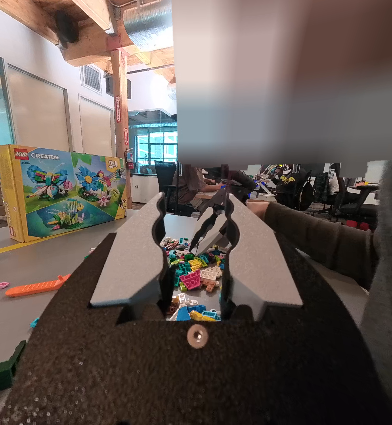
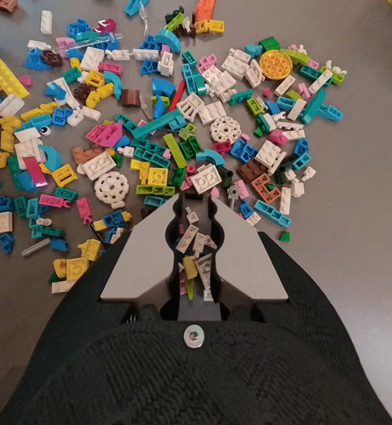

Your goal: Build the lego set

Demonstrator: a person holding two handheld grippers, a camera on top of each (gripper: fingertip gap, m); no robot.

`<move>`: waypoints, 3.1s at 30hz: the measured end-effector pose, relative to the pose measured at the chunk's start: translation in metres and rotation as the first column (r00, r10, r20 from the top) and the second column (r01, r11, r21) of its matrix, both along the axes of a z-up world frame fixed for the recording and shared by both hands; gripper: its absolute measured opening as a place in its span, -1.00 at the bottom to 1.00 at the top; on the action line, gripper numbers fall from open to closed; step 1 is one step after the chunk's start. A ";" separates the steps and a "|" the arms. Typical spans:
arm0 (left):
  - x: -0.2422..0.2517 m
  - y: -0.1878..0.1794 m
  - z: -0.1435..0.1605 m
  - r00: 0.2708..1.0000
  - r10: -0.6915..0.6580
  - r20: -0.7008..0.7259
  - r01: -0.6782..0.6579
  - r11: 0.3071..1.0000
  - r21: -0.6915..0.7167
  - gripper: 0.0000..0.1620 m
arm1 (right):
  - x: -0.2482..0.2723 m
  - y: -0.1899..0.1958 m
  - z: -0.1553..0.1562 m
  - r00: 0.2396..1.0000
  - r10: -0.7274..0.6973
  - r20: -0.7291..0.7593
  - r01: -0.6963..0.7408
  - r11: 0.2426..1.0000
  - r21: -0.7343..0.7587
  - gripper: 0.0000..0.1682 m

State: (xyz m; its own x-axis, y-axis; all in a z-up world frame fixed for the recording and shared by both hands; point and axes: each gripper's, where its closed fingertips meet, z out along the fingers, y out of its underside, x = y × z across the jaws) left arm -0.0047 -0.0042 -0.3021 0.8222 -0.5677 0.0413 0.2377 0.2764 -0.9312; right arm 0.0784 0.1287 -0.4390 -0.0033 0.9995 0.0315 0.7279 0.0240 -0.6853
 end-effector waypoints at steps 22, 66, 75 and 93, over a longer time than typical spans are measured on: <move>0.007 -0.002 0.000 0.999 -0.012 -0.041 0.013 1.000 0.016 -0.40 | 0.025 0.066 0.146 0.797 0.025 -0.604 0.582 0.237 0.778 -0.84; -0.147 -0.216 0.016 1.000 -0.011 -0.027 0.011 1.000 -0.004 -0.49 | -0.217 -0.289 0.173 0.719 0.453 -0.527 0.116 0.669 0.734 -0.84; -0.181 -0.223 0.026 0.857 -0.355 0.374 0.433 0.889 -0.148 -0.49 | -0.271 -0.364 0.162 0.626 0.717 -0.307 -0.117 0.475 0.872 -0.84; -0.177 -0.277 0.043 0.745 -0.658 0.110 0.662 0.750 -0.002 -0.98 | -0.276 -0.411 0.178 0.504 0.656 -0.562 -0.530 0.749 0.399 -0.79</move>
State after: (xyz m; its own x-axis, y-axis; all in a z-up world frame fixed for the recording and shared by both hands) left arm -0.1819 -0.2813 -0.2591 0.2335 -0.9633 0.1326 0.4356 -0.0183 -0.9000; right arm -0.1976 -0.2819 -0.2609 -0.5098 0.7491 0.4231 -0.1134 0.4290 -0.8961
